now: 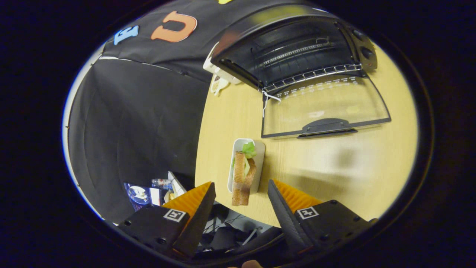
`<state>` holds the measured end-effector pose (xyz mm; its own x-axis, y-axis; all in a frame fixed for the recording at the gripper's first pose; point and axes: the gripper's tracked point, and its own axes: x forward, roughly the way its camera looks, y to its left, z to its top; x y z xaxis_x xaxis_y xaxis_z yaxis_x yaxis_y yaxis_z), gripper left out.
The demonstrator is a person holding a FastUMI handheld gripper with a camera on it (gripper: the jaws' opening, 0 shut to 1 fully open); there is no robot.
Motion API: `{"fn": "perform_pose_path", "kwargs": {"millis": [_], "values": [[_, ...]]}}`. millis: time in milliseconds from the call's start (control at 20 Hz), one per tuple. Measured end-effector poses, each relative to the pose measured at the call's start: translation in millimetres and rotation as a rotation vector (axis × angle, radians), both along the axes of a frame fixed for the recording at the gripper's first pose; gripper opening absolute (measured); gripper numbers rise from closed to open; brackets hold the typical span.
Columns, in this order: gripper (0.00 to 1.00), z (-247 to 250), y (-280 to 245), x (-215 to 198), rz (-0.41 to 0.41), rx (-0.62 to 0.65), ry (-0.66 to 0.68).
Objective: Open the toaster oven, put the food inside, and close the toaster oven door.
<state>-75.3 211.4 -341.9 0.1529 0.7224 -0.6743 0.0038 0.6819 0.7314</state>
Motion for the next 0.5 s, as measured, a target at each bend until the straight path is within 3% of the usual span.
{"fn": "perform_pose_path", "kwargs": {"millis": [300,500], "values": [[0.81,-21,32,0,0.036,0.014,0.065],[0.58,-29,37,0,0.038,-0.005,0.090]]}}
